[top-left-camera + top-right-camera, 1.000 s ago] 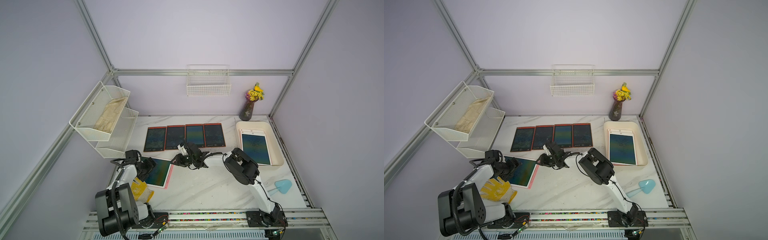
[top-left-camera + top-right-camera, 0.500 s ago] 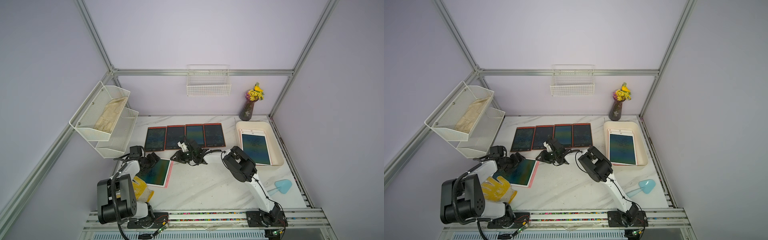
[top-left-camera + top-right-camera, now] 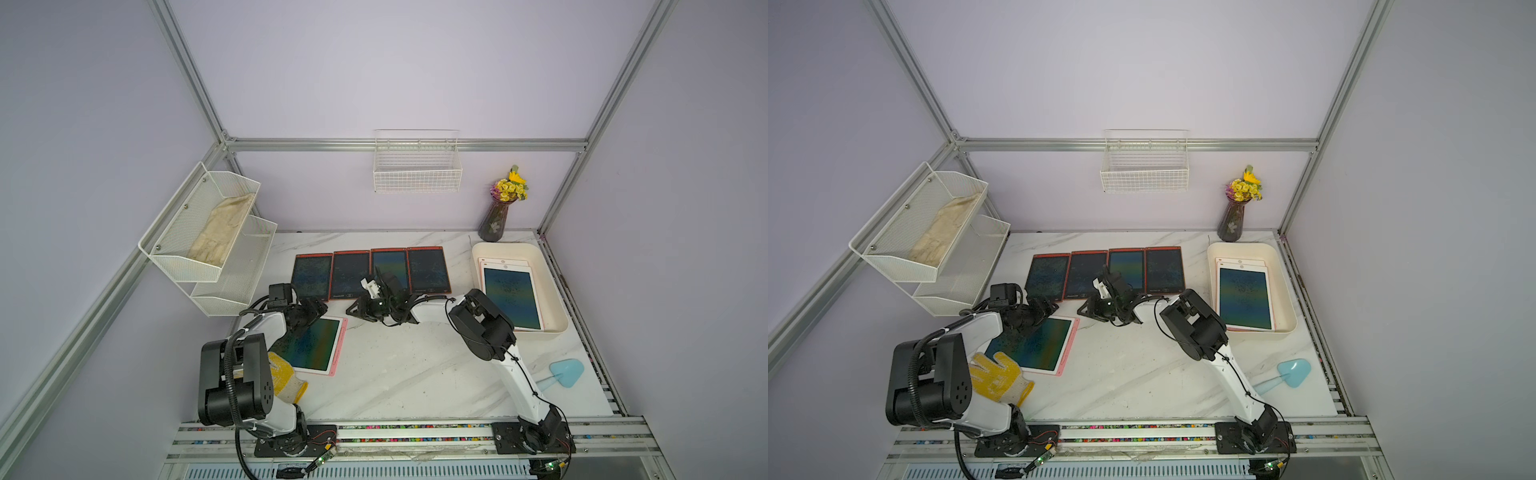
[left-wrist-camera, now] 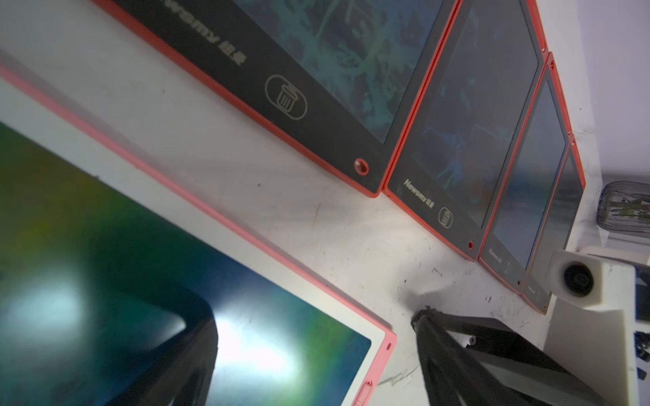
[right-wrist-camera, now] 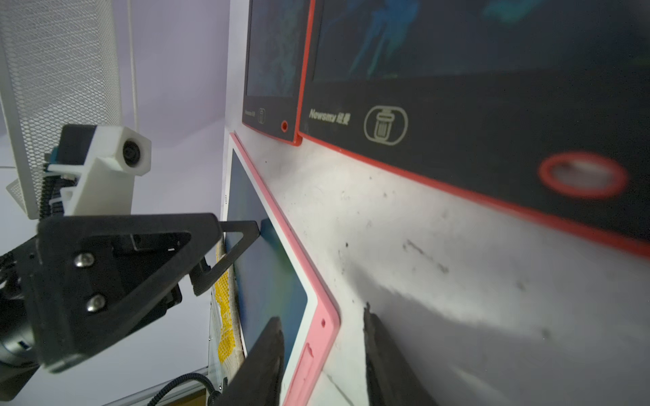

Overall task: Take out the writing tablet from the storage box
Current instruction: Adjust the writing tablet at the center of the board.

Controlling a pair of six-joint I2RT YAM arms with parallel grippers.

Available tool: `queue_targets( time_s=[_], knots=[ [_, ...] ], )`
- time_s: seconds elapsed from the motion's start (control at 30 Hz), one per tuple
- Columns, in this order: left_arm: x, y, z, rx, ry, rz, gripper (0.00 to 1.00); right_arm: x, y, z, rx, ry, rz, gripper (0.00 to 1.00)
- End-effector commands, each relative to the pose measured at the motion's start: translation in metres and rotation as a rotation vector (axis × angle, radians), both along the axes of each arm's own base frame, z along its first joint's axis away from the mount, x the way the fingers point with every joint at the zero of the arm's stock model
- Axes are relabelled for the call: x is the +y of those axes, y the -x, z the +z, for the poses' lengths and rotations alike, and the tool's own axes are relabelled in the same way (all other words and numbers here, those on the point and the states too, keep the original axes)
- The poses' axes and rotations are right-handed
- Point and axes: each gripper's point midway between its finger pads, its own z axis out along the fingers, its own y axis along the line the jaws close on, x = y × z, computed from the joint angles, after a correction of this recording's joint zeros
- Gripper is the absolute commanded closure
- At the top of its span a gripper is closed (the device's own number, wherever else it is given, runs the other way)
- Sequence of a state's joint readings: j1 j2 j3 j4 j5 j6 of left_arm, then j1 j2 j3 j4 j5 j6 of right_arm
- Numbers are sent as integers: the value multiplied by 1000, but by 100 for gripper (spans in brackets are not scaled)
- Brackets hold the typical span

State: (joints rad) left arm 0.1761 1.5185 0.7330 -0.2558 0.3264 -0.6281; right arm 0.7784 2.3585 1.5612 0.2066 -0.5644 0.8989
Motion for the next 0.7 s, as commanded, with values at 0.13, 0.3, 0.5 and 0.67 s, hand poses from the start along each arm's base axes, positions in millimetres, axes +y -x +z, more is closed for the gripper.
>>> queue_targets(
  time_s=[0.13, 0.3, 0.5, 0.67],
  knots=[
    [-8, 28, -44, 208, 9, 7, 12, -16, 8, 35, -54, 25, 11, 59],
    [-16, 14, -46, 203, 10, -3, 12, -28, 15, 47, -75, 37, 1, 59],
    [-19, 4, -47, 190, 6, -15, 13, -39, 25, 40, -58, 61, -5, 59],
    [-20, -3, -47, 180, 6, -22, 13, -37, 33, 28, -37, 73, 11, 59]
  ],
)
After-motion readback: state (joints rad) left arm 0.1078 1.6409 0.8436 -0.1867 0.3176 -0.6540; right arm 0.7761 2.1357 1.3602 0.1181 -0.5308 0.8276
